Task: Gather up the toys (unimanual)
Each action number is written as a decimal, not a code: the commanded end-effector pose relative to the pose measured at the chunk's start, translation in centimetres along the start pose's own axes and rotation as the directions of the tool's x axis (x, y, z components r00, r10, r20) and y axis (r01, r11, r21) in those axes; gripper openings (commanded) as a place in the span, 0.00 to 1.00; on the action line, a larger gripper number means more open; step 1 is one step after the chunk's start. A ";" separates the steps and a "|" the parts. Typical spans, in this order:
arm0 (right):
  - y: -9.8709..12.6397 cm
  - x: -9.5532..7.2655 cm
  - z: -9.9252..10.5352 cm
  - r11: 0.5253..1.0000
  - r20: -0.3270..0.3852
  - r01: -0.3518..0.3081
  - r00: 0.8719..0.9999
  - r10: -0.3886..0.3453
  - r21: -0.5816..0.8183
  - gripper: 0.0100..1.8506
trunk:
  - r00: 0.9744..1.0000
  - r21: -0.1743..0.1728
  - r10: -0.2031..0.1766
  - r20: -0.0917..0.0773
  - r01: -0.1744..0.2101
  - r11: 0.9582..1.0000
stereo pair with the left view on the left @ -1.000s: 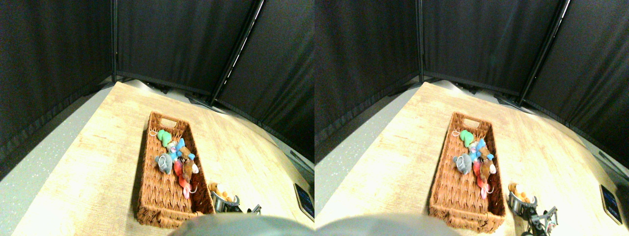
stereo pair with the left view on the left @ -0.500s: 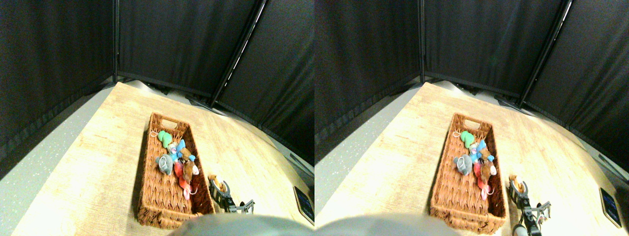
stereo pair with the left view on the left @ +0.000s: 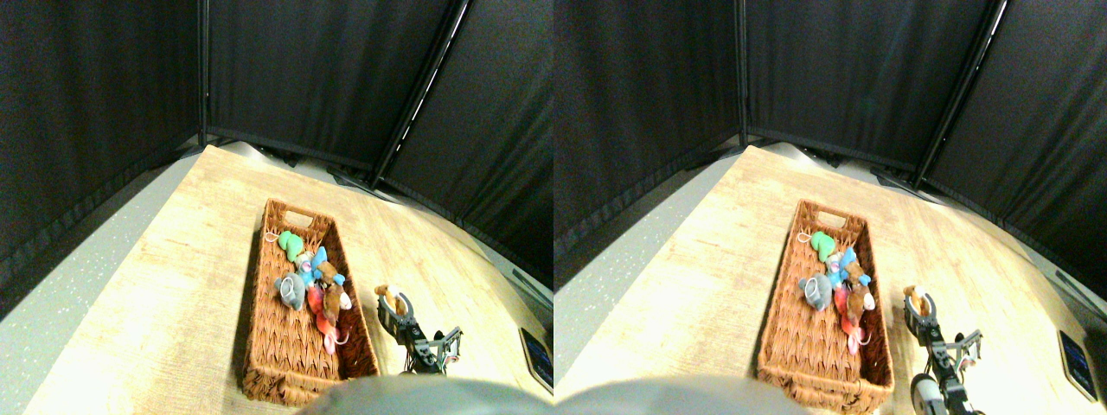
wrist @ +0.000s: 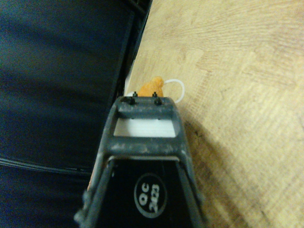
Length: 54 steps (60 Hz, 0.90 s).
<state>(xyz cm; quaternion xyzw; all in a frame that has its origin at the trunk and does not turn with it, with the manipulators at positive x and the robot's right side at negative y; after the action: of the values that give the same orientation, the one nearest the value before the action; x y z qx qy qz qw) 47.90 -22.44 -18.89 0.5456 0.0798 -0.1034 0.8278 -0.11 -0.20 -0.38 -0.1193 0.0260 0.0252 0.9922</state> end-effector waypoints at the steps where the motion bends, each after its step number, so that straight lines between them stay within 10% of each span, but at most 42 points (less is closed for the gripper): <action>1: 3.7 -0.1 0.5 0.997 -0.002 -0.064 0.998 0.064 -0.052 0.06 | 1.000 -0.020 0.004 0.013 -0.004 1.000; 17: 8.9 -0.5 -1.7 0.989 -0.073 -0.129 0.990 0.124 -0.073 0.05 | 0.999 -0.067 0.030 0.035 -0.027 0.997; 54: 14.5 -0.7 -8.4 0.960 -0.348 -0.263 0.913 0.213 -0.100 0.09 | 0.989 -0.188 0.123 0.079 -0.107 0.976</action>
<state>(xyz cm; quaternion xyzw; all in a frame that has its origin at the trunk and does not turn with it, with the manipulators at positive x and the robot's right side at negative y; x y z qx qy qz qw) 51.03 -9.61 -9.82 0.4967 0.1817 0.0879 0.8441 0.17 -0.18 -0.20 -0.1890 -0.0058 0.0752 0.9791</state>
